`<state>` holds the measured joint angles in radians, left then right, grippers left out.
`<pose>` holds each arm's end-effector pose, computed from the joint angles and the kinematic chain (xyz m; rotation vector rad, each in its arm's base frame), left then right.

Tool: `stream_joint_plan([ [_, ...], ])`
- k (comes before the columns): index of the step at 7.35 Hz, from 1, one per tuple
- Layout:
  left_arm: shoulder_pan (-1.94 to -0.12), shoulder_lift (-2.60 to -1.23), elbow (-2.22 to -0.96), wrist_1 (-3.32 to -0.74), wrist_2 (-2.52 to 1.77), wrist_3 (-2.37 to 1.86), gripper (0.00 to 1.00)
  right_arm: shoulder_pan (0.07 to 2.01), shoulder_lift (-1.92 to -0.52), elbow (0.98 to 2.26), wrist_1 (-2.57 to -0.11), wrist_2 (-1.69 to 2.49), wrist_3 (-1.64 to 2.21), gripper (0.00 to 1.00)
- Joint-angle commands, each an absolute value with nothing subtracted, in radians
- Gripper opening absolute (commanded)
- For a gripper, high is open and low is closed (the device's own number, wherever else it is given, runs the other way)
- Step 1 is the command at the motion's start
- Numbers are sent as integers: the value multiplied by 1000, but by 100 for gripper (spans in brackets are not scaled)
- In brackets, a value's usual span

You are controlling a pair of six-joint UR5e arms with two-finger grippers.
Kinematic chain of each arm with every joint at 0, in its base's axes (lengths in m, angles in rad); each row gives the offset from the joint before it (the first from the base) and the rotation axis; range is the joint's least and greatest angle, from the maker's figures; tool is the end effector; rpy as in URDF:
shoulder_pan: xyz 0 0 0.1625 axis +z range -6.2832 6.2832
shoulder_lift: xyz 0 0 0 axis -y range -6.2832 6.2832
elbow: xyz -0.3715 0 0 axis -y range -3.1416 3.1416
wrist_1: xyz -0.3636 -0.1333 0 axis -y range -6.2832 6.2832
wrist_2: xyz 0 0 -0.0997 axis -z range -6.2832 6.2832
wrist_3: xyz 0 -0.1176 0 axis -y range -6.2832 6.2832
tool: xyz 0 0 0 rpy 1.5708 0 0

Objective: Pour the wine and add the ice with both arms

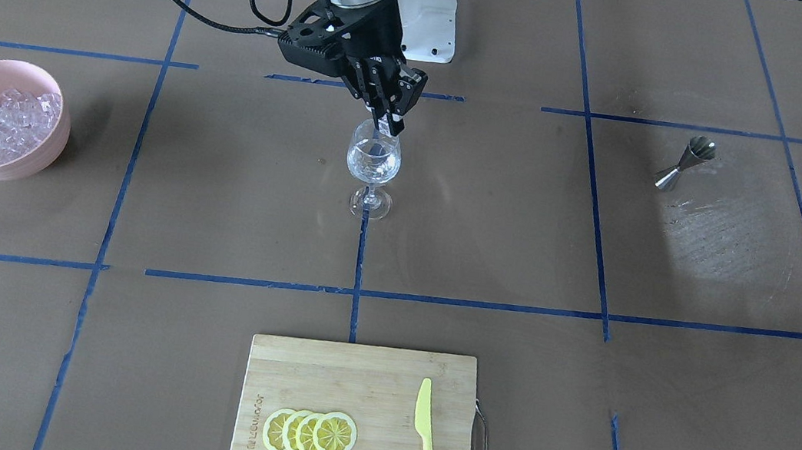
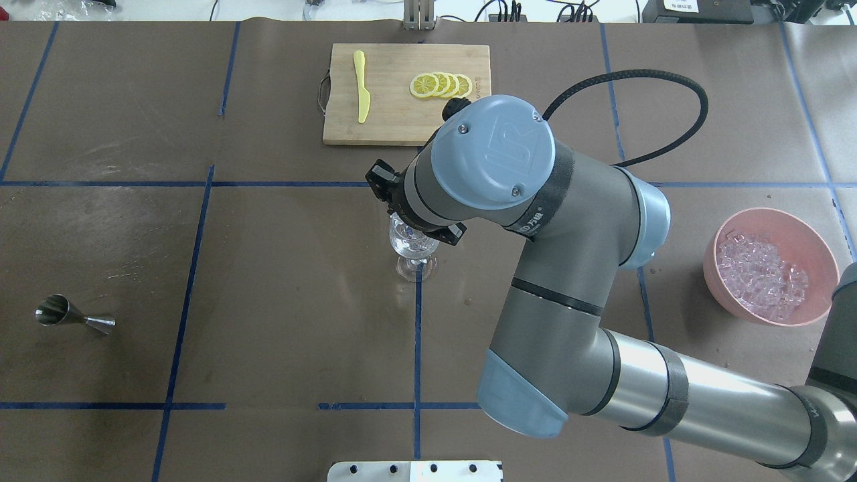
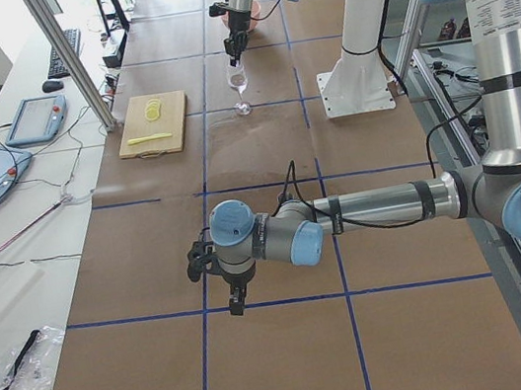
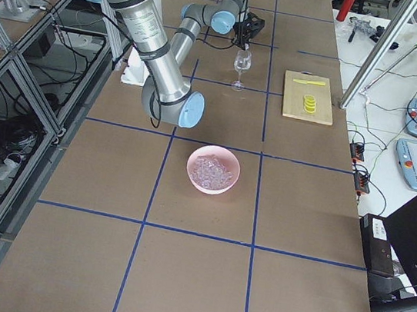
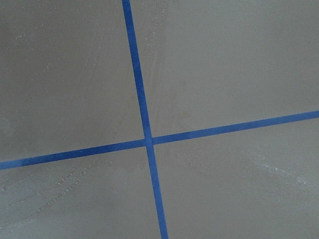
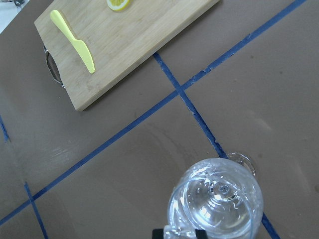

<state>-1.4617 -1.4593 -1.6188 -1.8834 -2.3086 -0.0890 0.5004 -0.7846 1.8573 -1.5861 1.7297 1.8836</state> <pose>-0.0060 -0.4429 0.6145 0.1640 0.7540 0.1110 -0.4598 -0.3821 0.0757 -0.0452 -1.0850 0.6498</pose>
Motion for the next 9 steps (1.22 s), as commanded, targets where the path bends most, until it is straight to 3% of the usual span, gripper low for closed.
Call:
stream_joint_plan([
  [1,-1462,-1459,-1617,-1884,-2309,-89,100,502,-808,1871,-1586,1730,1882,54],
  [2,-1462,-1459,-1618,-1884,-2309,-89,100,503,-810,1881,-1588,1730,1881,60],
  [3,-1465,-1459,-1620,-1884,-2309,-89,100,503,-818,1888,-1589,1730,1881,73],
  [4,-1470,-1459,-1620,-1884,-2309,-90,100,505,-822,1894,-1591,1730,1882,100],
  [5,-1477,-1457,-1626,-1882,-2309,-89,100,518,-836,1916,-1591,1735,1879,100],
  [7,-1476,-1459,-1632,-1882,-2309,-90,100,582,-1007,2047,-1588,1770,1847,100],
  [9,-1476,-1457,-1649,-1884,-2330,-95,100,775,-1148,2063,-1588,1964,1594,100],
])
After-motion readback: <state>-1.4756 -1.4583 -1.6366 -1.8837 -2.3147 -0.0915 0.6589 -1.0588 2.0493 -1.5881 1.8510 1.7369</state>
